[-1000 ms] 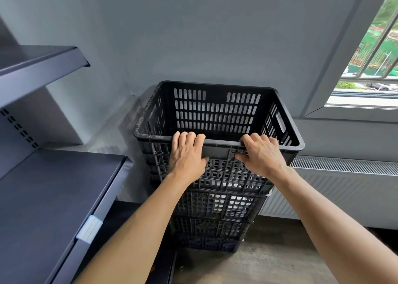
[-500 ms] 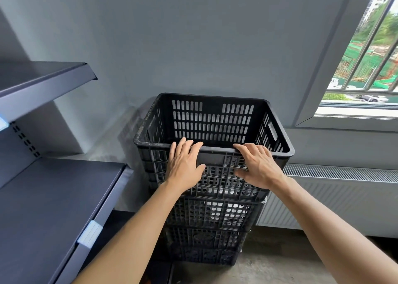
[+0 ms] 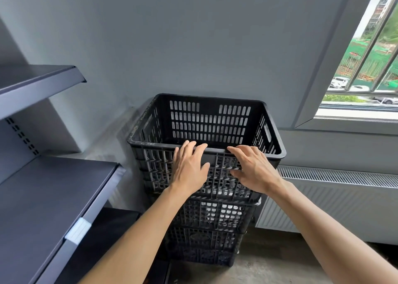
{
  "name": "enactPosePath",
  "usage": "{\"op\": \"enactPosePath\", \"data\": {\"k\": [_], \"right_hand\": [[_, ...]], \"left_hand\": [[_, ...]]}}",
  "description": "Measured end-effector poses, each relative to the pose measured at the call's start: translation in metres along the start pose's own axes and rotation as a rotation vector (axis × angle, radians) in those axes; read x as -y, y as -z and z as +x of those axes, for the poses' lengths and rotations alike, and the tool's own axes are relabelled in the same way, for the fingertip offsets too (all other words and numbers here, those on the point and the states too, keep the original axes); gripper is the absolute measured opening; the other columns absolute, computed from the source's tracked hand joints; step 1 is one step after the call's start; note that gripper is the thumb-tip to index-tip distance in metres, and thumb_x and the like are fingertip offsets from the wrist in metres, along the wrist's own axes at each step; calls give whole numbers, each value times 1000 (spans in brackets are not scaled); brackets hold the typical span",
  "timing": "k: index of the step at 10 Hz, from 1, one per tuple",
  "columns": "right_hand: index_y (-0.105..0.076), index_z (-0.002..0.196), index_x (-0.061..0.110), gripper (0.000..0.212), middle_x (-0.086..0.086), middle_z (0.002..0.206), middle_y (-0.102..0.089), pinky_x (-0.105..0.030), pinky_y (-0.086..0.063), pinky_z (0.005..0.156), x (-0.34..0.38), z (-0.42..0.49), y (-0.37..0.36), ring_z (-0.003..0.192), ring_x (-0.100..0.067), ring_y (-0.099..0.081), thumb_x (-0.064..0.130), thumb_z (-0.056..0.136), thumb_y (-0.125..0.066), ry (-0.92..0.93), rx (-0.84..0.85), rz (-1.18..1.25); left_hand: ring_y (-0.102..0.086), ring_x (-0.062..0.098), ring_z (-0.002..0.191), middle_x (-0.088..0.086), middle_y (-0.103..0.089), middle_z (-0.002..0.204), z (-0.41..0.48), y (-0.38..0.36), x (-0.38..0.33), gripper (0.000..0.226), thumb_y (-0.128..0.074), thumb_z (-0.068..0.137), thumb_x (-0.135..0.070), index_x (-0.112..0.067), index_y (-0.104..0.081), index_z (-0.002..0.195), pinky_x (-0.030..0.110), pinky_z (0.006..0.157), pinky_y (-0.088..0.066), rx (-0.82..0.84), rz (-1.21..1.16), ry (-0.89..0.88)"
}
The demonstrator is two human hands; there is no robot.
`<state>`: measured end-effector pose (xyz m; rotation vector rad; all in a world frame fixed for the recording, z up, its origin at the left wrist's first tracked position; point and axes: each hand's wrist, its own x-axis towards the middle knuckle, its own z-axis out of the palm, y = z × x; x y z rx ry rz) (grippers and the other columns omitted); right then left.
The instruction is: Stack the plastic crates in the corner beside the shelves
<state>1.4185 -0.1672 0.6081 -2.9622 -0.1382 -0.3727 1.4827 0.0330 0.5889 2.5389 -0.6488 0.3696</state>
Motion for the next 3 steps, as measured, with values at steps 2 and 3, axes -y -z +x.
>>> {"op": "enactPosePath", "data": {"k": [2, 3], "right_hand": [[-36, 149, 27, 60, 2, 146, -43, -35, -40, 106, -10, -11, 24, 129, -20, -37, 36, 95, -60, 29, 2, 77], [-37, 148, 30, 57, 5, 144, -45, -34, -42, 102, -17, -24, 39, 129, -18, -38, 36, 96, -59, 28, -18, 108]], "left_hand": [[-35, 17, 137, 0, -46, 143, -12, 8, -22, 52, -57, 93, -35, -24, -45, 143, 42, 115, -27, -47, -121, -30], [-40, 13, 132, -4, -49, 140, -24, 19, -29, 48, -56, 95, -35, -25, -47, 140, 39, 113, -33, -63, -218, -29]]}}
